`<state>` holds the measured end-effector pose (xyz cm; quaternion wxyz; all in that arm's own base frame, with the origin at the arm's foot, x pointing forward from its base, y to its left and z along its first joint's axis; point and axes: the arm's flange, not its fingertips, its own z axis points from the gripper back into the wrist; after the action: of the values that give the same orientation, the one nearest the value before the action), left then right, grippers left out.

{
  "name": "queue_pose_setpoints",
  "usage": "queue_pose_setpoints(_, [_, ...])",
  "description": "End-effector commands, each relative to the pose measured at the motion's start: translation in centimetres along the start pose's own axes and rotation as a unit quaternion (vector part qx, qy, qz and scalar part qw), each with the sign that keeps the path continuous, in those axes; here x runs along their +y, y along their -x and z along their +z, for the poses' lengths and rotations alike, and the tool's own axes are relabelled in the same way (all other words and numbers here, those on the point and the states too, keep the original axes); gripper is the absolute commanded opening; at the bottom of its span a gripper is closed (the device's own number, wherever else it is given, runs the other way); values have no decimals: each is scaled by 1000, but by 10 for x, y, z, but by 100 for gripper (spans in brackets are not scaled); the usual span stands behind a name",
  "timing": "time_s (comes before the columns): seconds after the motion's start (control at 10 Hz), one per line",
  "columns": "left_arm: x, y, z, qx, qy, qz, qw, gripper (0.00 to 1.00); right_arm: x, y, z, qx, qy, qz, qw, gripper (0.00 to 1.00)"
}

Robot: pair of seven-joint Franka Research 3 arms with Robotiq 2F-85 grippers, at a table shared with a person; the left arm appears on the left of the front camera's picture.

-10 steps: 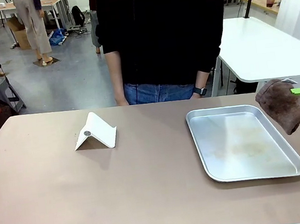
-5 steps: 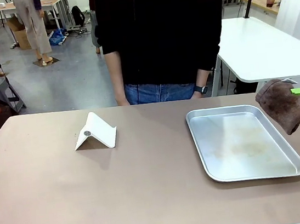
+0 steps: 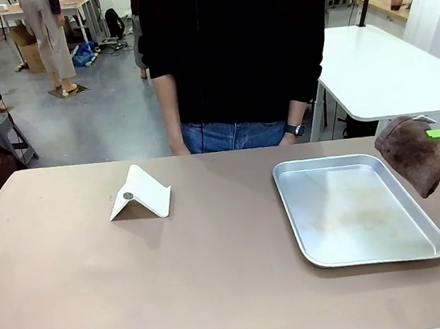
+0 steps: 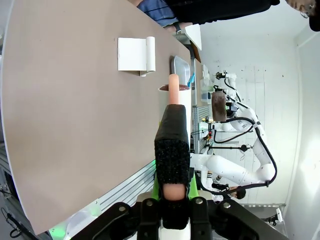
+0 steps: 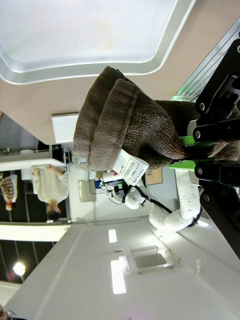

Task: Clean the surface of the table.
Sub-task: Return the Lint Roller and towel to their original positions.

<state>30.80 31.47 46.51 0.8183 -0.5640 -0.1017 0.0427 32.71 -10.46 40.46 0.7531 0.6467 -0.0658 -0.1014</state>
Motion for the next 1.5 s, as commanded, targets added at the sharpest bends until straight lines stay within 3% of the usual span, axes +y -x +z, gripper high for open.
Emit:
queue_pose_setpoints(0.0, [-4, 4, -2, -4, -1, 3, 1000, 21, 2, 1, 3, 5, -1, 7, 1000, 12])
queue_pose_setpoints(0.8, [-4, 4, -2, -4, -1, 3, 1000, 21, 0, 0, 0, 0, 0, 0, 1000, 12])
queue_pose_setpoints(0.9, [1, 0, 0, 0, 0, 1, 1000, 21, 6, 0, -7, -1, 29, -1, 1000, 12])
queue_pose_setpoints(1.4, [-65, -5, -64, 73, 7, -32, 997, 21, 78, 2, -69, 0, 114, 67, 991, 12])
